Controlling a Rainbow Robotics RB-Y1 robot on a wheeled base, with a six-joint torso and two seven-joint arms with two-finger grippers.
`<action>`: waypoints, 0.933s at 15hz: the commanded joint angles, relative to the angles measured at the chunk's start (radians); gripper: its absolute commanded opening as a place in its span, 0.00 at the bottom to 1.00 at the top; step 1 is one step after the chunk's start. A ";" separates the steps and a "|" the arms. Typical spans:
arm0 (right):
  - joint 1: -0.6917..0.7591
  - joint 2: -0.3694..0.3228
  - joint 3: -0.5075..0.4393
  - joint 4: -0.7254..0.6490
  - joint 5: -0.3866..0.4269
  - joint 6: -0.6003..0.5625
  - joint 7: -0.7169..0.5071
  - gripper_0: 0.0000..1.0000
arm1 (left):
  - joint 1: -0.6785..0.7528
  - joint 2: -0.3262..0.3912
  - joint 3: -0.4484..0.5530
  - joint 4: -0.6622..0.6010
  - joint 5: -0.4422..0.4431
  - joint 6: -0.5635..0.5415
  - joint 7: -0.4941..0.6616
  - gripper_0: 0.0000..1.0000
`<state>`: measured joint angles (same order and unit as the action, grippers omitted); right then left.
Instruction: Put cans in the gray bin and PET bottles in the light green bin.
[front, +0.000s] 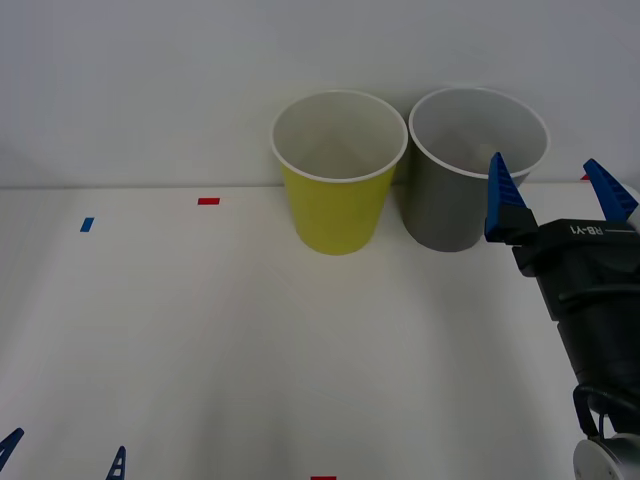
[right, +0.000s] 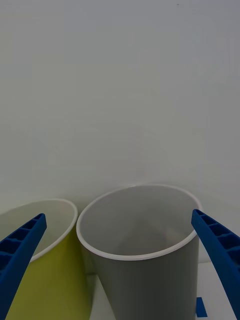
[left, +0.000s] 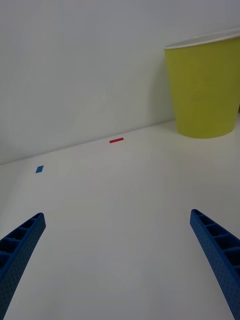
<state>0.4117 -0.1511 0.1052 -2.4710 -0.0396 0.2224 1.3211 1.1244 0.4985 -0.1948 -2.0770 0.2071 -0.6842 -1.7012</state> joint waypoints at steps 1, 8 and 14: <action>0.012 -0.050 0.005 0.178 0.000 -0.253 -0.005 1.00 | 0.000 0.000 0.000 0.000 0.000 0.000 0.000 1.00; 0.144 -0.093 -0.007 0.371 0.003 -0.552 0.001 1.00 | 0.000 0.000 0.000 0.000 0.000 0.000 0.000 1.00; 0.322 -0.033 0.004 0.372 0.015 -0.649 -0.008 1.00 | 0.000 0.000 0.000 0.000 0.000 0.000 0.000 1.00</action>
<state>0.7110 -0.1849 0.1050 -2.0983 -0.0274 -0.4055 1.3186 1.1244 0.4985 -0.1948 -2.0771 0.2071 -0.6842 -1.7012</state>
